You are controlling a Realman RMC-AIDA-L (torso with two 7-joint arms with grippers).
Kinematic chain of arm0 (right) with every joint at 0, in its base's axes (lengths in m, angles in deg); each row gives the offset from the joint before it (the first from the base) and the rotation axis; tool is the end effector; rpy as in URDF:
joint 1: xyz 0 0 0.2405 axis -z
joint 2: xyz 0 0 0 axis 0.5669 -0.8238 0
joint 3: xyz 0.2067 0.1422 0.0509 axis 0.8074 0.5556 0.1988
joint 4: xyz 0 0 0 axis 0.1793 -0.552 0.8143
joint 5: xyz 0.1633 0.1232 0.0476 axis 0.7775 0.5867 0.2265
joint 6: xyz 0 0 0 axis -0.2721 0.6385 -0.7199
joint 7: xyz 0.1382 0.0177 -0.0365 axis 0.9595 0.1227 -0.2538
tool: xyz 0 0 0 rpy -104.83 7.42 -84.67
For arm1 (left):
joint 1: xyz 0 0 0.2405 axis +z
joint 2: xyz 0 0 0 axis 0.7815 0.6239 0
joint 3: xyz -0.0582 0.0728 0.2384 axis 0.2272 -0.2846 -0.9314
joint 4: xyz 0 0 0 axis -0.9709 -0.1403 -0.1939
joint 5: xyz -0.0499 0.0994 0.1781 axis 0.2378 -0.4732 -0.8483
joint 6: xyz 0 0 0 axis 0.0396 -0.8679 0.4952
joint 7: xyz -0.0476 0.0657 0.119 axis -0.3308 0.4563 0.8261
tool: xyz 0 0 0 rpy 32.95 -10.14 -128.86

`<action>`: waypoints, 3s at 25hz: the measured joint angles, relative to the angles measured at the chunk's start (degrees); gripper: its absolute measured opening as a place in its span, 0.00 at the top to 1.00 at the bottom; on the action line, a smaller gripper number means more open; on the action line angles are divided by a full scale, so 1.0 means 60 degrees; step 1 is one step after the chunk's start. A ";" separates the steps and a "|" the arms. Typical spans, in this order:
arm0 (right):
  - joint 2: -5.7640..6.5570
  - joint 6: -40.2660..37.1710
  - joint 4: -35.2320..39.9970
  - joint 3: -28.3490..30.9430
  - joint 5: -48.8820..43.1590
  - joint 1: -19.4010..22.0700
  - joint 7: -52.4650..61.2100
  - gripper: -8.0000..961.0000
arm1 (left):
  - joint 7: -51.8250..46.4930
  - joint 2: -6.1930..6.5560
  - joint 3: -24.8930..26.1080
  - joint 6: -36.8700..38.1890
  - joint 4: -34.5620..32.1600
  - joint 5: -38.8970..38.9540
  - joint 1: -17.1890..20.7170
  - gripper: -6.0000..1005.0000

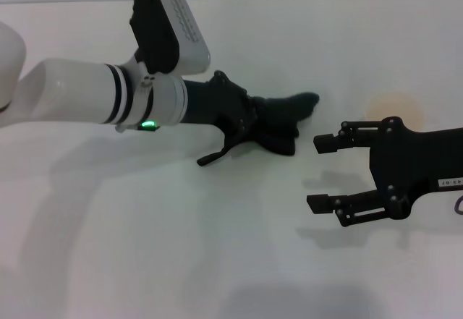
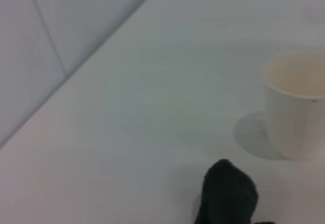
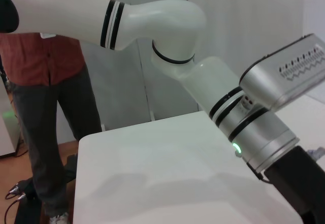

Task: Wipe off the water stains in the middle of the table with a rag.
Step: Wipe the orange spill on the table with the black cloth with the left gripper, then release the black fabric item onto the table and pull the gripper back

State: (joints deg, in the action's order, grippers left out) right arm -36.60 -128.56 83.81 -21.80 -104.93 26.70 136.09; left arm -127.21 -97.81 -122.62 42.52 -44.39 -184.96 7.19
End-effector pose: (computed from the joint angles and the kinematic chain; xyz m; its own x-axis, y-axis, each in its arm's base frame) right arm 0.1809 0.2659 0.0338 0.9148 -0.1507 -0.3748 -0.2093 -0.9704 -0.1206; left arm -0.1797 0.3909 -0.1070 0.9893 0.0845 0.1188 0.1180 -0.9424 -0.3130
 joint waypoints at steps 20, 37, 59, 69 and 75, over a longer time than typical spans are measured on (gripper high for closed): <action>0.0000 -0.0011 0.0221 0.0095 0.0012 0.0031 0.0028 0.14 | 0.0229 -0.0097 0.0143 -0.0318 0.0185 -0.0144 -0.0530 0.82; 0.0000 -0.0045 0.0440 0.0124 -0.0011 0.0122 0.0243 0.14 | 0.0595 -0.0169 -0.1770 -0.0451 0.0645 0.1242 -0.0537 0.81; 0.0000 -0.0044 0.0476 0.0156 0.0010 0.0133 0.0250 0.14 | 0.0612 -0.0171 -0.3144 0.0201 0.0290 0.2107 -0.0325 0.80; 0.0000 -0.0007 0.0484 0.0129 0.0012 0.0133 0.0250 0.14 | 0.0612 -0.0110 -0.2775 -0.0022 0.0294 0.2107 -0.0109 0.79; 0.0000 0.0041 0.0484 0.0127 0.0079 0.0135 0.0250 0.14 | 0.0603 0.0018 -0.1398 0.0088 0.0096 0.1673 0.0422 0.79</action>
State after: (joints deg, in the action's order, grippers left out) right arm -36.60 -128.31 86.72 -21.04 -104.46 27.51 137.59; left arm -123.59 -97.70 -131.01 43.05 -43.82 -174.92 9.72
